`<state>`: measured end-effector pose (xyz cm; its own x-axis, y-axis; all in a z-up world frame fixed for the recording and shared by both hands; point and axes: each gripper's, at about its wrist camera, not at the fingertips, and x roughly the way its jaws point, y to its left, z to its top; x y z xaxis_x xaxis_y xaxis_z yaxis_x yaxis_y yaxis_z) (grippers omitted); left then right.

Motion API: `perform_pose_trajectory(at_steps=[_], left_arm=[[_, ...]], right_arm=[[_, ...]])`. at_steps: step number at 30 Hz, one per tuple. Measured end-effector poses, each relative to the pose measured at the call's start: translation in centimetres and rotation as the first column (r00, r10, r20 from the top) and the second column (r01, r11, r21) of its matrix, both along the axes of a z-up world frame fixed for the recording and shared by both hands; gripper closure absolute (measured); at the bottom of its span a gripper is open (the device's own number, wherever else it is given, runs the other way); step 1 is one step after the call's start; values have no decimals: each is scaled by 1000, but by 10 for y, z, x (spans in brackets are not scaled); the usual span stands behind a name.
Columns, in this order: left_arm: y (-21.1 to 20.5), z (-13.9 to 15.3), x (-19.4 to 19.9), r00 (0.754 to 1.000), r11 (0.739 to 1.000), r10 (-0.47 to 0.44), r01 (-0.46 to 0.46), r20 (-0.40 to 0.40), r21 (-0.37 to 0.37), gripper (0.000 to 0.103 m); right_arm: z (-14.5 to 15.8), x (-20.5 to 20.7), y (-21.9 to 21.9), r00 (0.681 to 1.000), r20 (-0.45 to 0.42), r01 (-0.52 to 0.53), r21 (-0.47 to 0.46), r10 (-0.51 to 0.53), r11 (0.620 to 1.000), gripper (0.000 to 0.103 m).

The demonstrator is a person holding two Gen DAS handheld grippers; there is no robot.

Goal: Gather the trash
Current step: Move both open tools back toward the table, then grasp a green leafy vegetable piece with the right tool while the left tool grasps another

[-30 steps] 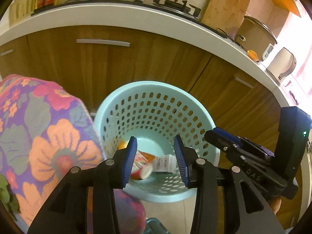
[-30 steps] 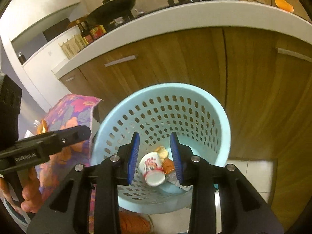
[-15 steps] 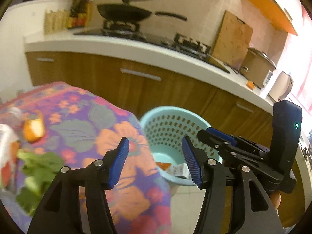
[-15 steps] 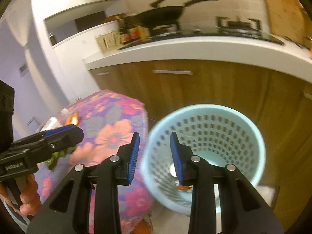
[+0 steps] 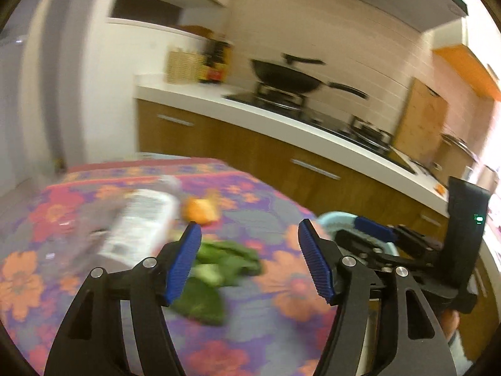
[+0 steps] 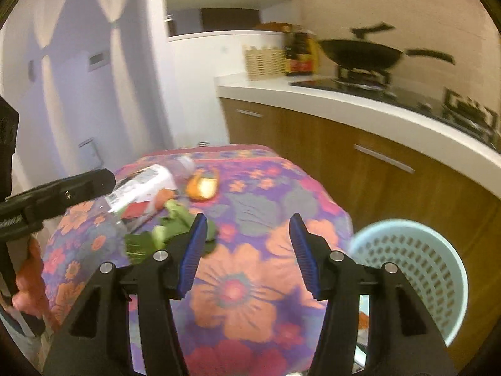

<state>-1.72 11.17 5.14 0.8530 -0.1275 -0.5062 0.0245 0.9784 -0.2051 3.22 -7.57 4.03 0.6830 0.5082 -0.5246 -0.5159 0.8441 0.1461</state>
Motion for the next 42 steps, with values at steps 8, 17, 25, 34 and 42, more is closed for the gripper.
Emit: perform_pose_trajectory(at_steps=[8,17,25,34,42], left_arm=[[80,-21,-28,982,981,182,-185,-47,-61,36],[62,-51,-22,989,996,73,-79,-132,-45,36],[23,-78,10,971,999,21,-12,-239,38,36],[18,-88,27,961,1000,8,1,-278,29,36],[4,-96,35,953,996,20,8,-301,93,94]], right_arm=[[-18,11,58,990,-8,-140,-58,140,988,52],[-47,50,100,957,-159,-263,-132,241,956,52],[-61,73,109,932,-272,-282,-126,241,951,55],[-52,68,90,937,-239,-268,-28,254,963,97],[-43,55,60,954,-206,-222,-5,217,975,98]])
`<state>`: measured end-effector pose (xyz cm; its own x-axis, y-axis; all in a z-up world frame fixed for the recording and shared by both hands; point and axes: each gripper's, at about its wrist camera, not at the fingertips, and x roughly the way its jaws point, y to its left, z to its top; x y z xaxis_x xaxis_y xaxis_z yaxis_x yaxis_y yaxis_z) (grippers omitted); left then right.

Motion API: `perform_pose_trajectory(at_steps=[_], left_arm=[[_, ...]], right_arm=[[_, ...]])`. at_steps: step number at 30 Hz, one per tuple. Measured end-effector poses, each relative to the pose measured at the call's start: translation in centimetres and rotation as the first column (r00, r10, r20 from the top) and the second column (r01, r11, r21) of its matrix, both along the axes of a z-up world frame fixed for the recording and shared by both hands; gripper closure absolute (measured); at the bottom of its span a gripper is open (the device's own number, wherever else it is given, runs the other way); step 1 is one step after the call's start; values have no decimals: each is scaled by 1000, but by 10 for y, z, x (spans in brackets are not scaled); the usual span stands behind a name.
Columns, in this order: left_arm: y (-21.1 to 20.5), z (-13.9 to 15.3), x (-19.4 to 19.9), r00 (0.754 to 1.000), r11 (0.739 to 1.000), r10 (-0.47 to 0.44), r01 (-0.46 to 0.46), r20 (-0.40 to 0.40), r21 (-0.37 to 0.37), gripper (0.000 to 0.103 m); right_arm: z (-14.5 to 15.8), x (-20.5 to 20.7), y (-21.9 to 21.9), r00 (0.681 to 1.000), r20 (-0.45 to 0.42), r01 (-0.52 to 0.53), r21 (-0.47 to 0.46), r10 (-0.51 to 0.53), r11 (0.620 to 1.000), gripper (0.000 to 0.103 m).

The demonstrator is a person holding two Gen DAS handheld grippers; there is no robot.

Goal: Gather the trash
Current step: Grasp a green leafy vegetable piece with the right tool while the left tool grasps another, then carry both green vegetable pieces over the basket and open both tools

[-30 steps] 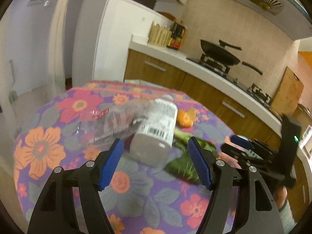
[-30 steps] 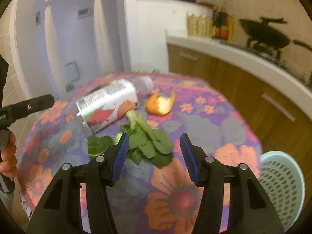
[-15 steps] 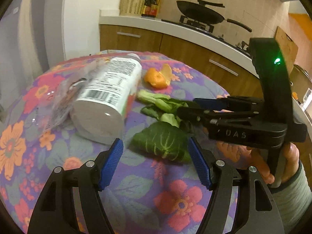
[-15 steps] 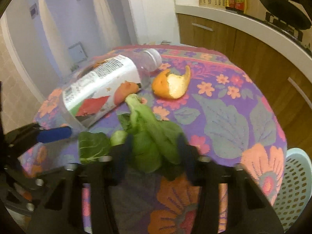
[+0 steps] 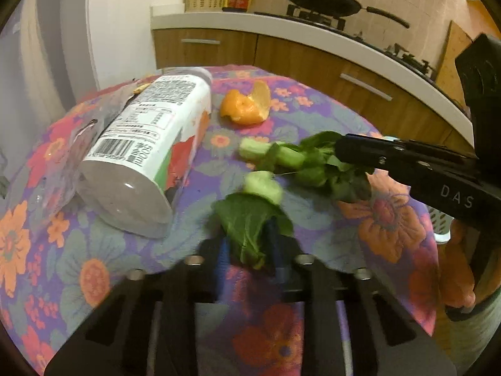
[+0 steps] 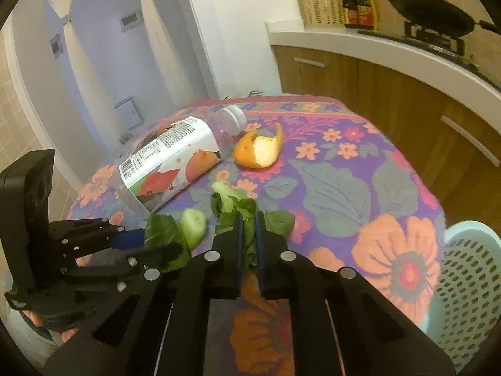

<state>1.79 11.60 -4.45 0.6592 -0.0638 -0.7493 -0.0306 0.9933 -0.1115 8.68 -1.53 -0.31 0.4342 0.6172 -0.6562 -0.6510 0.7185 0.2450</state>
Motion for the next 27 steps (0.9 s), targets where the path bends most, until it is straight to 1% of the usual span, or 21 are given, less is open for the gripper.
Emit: perform_pose_trajectory(at_steps=[5,7,10,11,13,14,16,17,19,22,23,24,25,27], left_arm=[[2,8,-14,999,1000,20,-19,42,-11,96],[4,12,-19,998,999,22,-21,58,-31,96],[5,19,-25,996,999,21,-17,86,-43,97],[5,21,-27,996,999,21,-16,92,-46,97],[4,26,-30,994,999,23,-18,104,-49,97],[4,28,-31,994,999,22,-16,111,-51,97],[4,32,-33,992,998,18,-10,123,-64,97],[5,34,-34,991,997,19,-9,130,-75,97],[6,36,-35,990,996,25,-13,138,-85,97],[7,38,-35,989,996,30,-17,146,-88,97],[6,38,-36,989,996,28,-15,147,-84,97],[6,38,-35,989,997,26,-14,147,-82,97],[5,38,-35,989,997,25,-14,147,-80,97],[4,38,-33,989,997,22,-10,149,-81,97]], right_arm=[[6,-17,-18,999,33,25,-22,-25,999,98],[4,-25,-23,1000,25,5,-22,-4,1000,97],[-4,-27,-25,1000,-5,-9,-21,9,1000,92],[-6,-26,-26,1000,-9,-9,-21,9,1000,85],[-8,-24,-28,1000,-2,7,-13,-7,1000,55],[-8,-24,-29,1000,2,11,-1,-11,1000,34],[-8,-23,-29,1000,9,5,15,-5,1000,34],[-9,-22,-25,1000,3,-14,4,14,1000,34],[-13,-21,-17,1000,22,1,-52,0,999,34],[-23,-21,-4,999,40,-9,-106,13,994,35],[-25,-21,0,999,50,-7,-128,13,992,45],[-26,-23,3,998,56,-14,-148,23,989,60],[-27,-24,4,998,62,-15,-157,25,987,62],[-30,-25,5,997,80,-1,-193,17,981,75]])
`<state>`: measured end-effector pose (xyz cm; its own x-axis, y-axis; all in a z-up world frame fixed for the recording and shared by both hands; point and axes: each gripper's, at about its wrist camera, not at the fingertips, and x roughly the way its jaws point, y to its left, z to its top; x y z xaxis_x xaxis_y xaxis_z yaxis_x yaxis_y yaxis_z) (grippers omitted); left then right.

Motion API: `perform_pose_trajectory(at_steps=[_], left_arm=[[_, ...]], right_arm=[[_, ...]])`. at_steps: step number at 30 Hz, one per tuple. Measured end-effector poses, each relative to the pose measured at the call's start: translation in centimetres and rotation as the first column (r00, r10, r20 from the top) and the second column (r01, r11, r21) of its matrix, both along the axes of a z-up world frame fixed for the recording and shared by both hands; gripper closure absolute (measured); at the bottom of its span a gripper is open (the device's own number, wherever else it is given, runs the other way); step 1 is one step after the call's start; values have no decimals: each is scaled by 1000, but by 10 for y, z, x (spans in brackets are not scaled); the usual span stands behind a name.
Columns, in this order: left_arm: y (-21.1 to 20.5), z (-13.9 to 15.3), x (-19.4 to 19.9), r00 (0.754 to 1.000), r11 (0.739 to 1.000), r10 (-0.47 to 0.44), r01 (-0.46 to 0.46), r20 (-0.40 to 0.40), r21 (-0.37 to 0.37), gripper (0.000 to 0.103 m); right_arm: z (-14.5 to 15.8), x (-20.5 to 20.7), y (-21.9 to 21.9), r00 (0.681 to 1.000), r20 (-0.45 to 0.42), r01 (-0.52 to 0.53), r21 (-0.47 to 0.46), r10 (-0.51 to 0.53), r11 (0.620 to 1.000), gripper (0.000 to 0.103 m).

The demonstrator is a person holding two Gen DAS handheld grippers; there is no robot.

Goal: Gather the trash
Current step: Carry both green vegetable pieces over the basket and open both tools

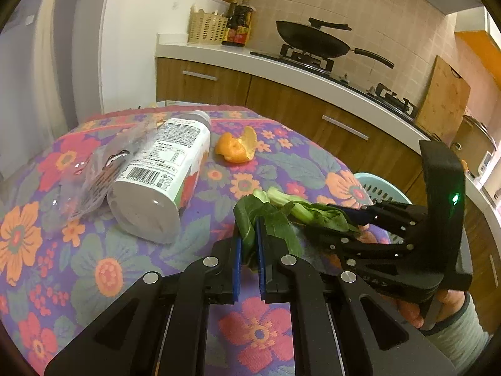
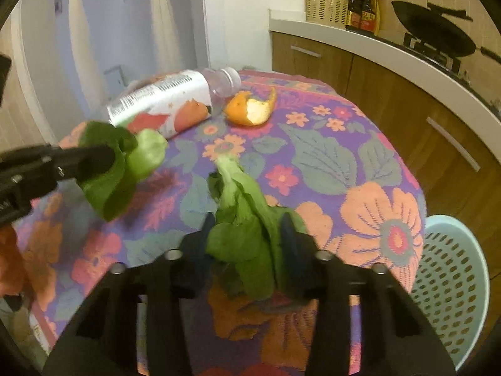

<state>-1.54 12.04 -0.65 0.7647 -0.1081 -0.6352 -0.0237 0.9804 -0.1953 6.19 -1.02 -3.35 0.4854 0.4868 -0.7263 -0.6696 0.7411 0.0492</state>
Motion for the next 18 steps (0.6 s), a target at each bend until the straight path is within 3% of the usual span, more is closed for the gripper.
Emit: perform_pose_trajectory(at_steps=[3,11,18], left_arm=[[-3,1,3,1000,1000,-5,5,2,-1,97],[-39,9,24,996,995,-89,89,6,33,97],[-95,14,50,979,977,-204,203,7,61,97]], right_arm=[[1,-2,-9,1000,-1,-4,29,4,1000,82],[22,-4,-81,989,12,146,172,-150,974,83],[14,11,-178,932,-54,361,220,-359,906,83]])
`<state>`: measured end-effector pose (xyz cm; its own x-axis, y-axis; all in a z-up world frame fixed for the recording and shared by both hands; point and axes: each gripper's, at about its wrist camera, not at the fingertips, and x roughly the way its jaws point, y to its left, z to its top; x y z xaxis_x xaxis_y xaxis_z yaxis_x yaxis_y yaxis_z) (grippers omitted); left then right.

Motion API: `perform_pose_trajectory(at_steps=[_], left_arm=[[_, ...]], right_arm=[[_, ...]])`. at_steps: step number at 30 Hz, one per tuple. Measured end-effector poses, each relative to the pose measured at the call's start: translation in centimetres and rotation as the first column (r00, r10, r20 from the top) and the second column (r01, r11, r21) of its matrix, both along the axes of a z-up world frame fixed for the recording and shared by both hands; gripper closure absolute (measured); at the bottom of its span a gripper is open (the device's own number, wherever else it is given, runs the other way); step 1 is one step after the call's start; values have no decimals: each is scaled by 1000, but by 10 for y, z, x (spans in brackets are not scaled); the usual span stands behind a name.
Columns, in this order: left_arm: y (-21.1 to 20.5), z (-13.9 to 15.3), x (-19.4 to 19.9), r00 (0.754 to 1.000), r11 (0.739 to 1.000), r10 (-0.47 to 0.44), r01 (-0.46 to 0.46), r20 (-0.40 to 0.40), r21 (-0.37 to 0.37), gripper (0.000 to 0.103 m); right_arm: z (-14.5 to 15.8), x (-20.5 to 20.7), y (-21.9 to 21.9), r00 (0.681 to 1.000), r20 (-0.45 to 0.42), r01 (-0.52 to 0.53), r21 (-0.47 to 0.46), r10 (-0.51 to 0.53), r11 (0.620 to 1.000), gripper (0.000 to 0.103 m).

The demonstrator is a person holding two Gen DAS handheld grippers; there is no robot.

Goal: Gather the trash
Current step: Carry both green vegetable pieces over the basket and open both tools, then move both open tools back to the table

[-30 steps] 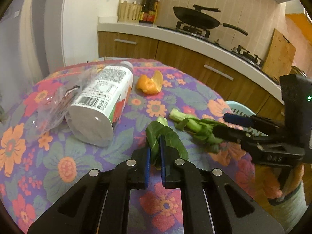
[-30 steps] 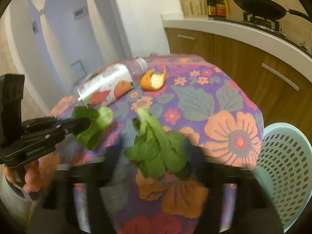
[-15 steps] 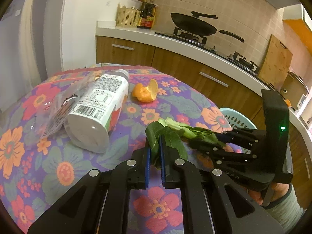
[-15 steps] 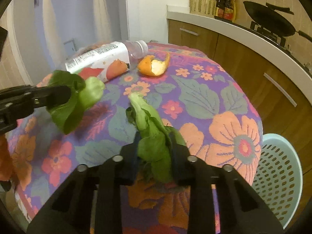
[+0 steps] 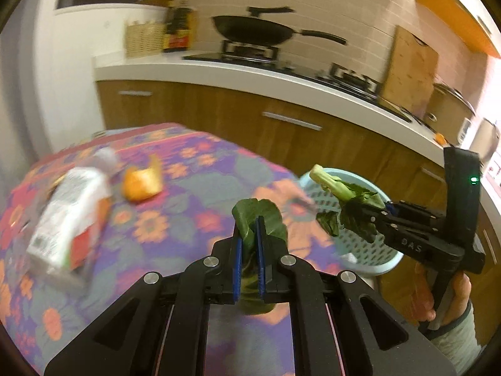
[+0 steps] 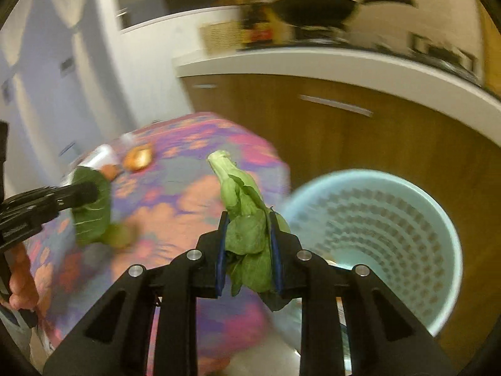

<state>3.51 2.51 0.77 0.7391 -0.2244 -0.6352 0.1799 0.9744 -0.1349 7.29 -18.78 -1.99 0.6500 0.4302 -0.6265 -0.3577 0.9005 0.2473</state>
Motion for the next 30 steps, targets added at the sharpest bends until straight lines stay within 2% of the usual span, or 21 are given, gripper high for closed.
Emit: perform_pose_trajectory(at_steps=[4,8,12,16,18,25,26,27,28,29,30], left_arm=[[-38,-7,22,997,997,-78,78,-27,-6,98],[-72,-7,40,990,991,-135,135,-32,1,100],[-108,-6,55,981,980,-193,194,-35,29,100],[-133,-12,69,972,972,-231,233,-51,38,100],[-142,-17,77,967,968,-246,248,-69,27,100],[-173,-43,97,945,953,-299,302,-135,2,99],[-177,-48,99,941,951,-306,310,-145,0,97],[-180,-50,101,939,950,-309,313,-151,-1,89],[-182,-54,101,939,950,-309,313,-154,1,81],[-184,-56,101,941,952,-301,306,-158,8,64],[-183,-58,100,943,954,-295,301,-153,14,61]], right_arm=[[-22,10,-46,993,-75,95,33,-92,995,83],[-45,19,-68,978,-143,152,7,-150,988,83],[-67,26,-81,963,-196,190,0,-186,982,83],[-84,31,-88,945,-266,206,25,-192,978,77],[-88,31,-93,942,-279,207,49,-186,977,74],[-79,19,-116,939,-257,256,75,-230,964,74],[-79,18,-120,937,-257,265,79,-237,961,74],[-78,15,-125,934,-257,278,82,-249,957,74],[-77,14,-129,932,-256,287,83,-258,954,74],[-76,13,-132,931,-254,292,83,-263,953,74],[-75,11,-135,929,-251,299,81,-271,951,74]])
